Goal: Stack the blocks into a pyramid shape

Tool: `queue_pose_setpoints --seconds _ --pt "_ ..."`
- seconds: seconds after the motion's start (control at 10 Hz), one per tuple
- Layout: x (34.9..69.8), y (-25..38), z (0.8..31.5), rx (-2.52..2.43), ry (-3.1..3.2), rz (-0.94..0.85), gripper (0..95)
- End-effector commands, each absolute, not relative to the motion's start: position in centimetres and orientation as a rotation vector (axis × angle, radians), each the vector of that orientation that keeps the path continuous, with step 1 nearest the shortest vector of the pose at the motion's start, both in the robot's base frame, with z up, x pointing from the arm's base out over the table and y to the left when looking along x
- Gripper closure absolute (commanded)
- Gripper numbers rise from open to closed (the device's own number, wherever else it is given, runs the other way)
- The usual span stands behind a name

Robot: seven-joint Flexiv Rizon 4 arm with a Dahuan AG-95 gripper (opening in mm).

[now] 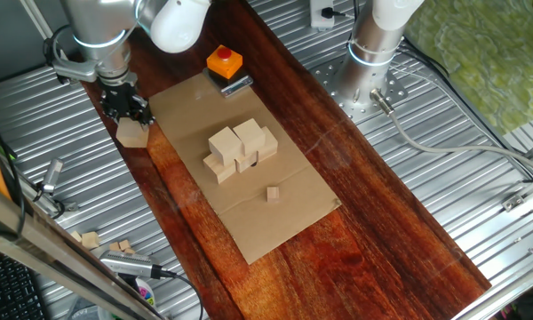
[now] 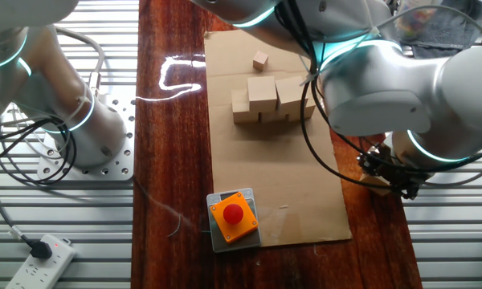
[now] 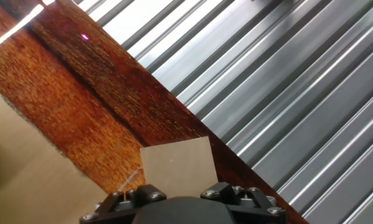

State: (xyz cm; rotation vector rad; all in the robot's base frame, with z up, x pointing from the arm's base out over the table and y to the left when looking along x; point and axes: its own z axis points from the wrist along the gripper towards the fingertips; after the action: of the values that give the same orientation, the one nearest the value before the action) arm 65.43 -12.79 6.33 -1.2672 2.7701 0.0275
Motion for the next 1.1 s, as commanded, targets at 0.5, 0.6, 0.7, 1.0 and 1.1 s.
queue_pose_setpoints --seconds 0.5,0.6,0.7,1.0,1.1 --pt "65.4 -12.8 6.3 -1.267 2.770 0.028 95.0" --pt "65.4 -12.8 6.3 -1.267 2.770 0.028 95.0" --pt "65.4 -12.8 6.3 -1.267 2.770 0.028 95.0" --pt "60.0 -13.5 7.6 -1.147 2.865 0.068 95.0" --pt "60.1 -13.6 7.5 -1.151 2.859 0.066 95.0"
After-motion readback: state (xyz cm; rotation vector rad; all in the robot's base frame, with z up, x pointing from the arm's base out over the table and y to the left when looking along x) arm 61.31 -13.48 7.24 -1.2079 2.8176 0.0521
